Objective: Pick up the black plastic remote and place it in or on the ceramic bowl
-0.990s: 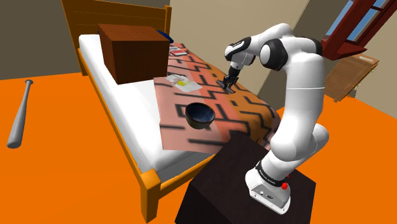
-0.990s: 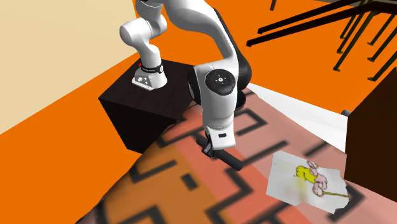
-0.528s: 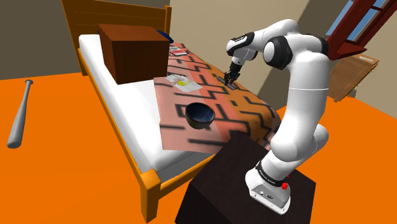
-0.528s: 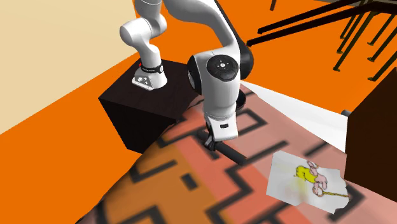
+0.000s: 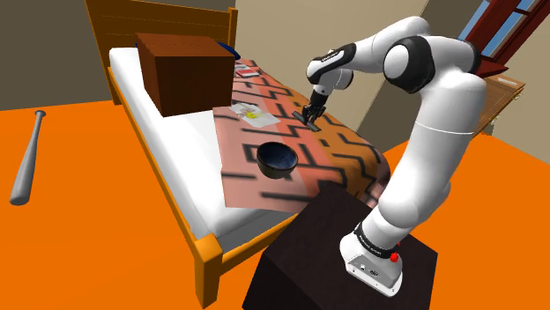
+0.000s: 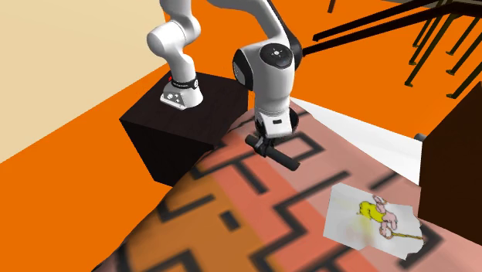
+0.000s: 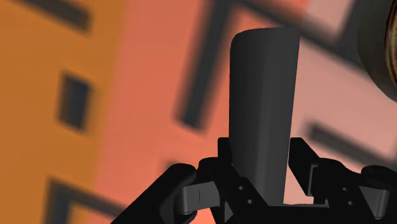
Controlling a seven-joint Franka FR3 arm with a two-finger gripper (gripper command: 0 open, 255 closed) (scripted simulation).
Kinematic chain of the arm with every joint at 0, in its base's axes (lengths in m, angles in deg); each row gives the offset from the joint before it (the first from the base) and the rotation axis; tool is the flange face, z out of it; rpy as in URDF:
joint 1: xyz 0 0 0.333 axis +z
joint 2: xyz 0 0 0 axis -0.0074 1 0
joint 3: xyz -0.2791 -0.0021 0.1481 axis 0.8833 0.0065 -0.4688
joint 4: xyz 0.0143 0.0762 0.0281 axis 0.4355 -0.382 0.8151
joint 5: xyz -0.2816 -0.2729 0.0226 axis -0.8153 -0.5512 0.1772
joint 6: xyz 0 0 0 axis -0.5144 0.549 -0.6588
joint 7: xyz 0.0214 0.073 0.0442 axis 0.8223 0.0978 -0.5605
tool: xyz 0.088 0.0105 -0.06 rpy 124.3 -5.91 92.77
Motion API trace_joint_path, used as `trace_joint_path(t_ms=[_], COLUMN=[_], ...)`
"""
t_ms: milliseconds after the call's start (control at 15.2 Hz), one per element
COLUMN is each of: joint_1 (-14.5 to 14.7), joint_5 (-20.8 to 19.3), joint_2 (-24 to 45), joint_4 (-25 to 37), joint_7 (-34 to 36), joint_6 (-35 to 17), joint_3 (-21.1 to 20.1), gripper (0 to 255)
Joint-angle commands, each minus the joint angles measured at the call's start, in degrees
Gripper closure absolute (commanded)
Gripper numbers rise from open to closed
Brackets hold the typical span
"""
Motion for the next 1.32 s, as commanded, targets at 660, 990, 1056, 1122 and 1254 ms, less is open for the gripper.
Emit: trace_joint_path(t_ms=[660, 990, 1056, 1122, 1254], joint_1=[10.3, 13.7, 14.4, 14.9, 15.0], joint_5=[-6.0, -7.3, -7.4, -7.5, -6.9], joint_2=[-15.5, -19.9, -20.6, -21.1, -19.8], joint_4=[-20.9, -26.7, -27.6, -28.3, -28.7], joint_7=[17.0, 24.9, 26.4, 27.5, 27.0], joint_6=[-8.2, -10.3, -10.7, -11.0, -12.6], joint_3=[-4.5, -8.1, -8.8, -9.4, -9.4], gripper=[255, 255, 255, 255, 255])
